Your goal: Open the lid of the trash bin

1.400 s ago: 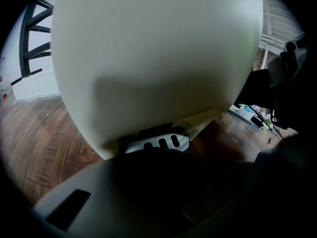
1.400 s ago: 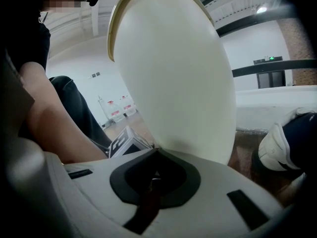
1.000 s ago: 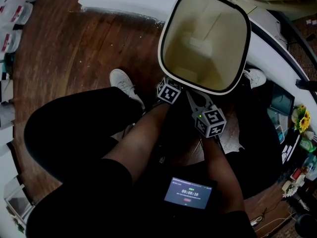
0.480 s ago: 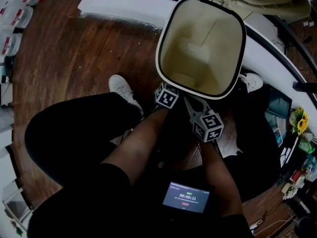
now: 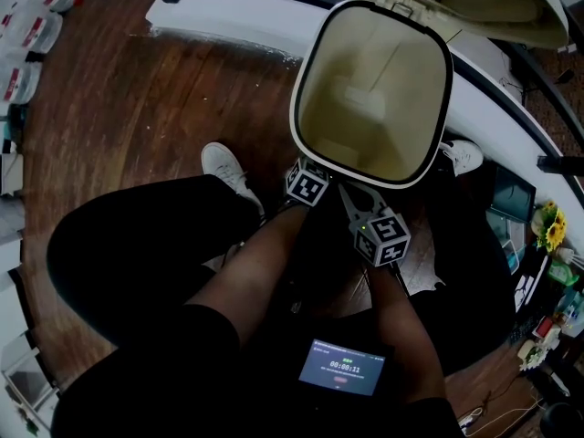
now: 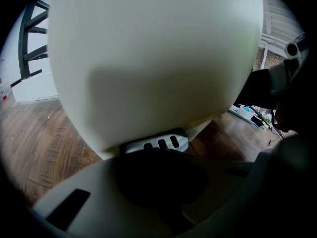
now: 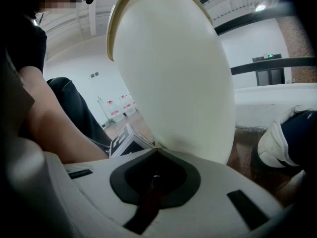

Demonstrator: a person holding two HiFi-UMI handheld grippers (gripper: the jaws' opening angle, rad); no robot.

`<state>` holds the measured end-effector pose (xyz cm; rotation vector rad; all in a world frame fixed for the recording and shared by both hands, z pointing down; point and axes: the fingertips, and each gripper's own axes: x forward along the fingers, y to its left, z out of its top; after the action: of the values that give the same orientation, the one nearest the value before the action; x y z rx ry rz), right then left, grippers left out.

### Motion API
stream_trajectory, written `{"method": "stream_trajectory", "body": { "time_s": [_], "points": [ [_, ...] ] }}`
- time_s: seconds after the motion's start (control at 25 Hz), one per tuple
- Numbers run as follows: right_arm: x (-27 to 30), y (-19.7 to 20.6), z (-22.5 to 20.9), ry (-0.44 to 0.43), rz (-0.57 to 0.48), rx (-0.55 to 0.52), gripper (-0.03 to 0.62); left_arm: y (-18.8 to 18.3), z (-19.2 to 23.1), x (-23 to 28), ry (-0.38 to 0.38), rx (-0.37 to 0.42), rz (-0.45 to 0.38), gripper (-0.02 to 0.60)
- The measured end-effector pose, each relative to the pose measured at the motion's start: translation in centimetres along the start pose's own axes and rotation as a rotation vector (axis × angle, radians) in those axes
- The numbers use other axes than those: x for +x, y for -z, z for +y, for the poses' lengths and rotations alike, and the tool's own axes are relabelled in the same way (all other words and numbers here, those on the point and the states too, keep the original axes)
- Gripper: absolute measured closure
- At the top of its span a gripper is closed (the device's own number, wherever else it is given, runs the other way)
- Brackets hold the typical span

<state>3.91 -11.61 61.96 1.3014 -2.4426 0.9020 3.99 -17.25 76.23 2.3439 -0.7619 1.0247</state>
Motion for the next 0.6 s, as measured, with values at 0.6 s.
{"method": "stream_trajectory", "body": {
  "time_s": [0.6],
  "points": [
    [-0.1, 0.2, 0.8, -0.004, 0.009, -0.024, 0.574, -1.2, -0.6, -1.9, -0.018, 0.024, -0.079, 0.545]
  ]
}}
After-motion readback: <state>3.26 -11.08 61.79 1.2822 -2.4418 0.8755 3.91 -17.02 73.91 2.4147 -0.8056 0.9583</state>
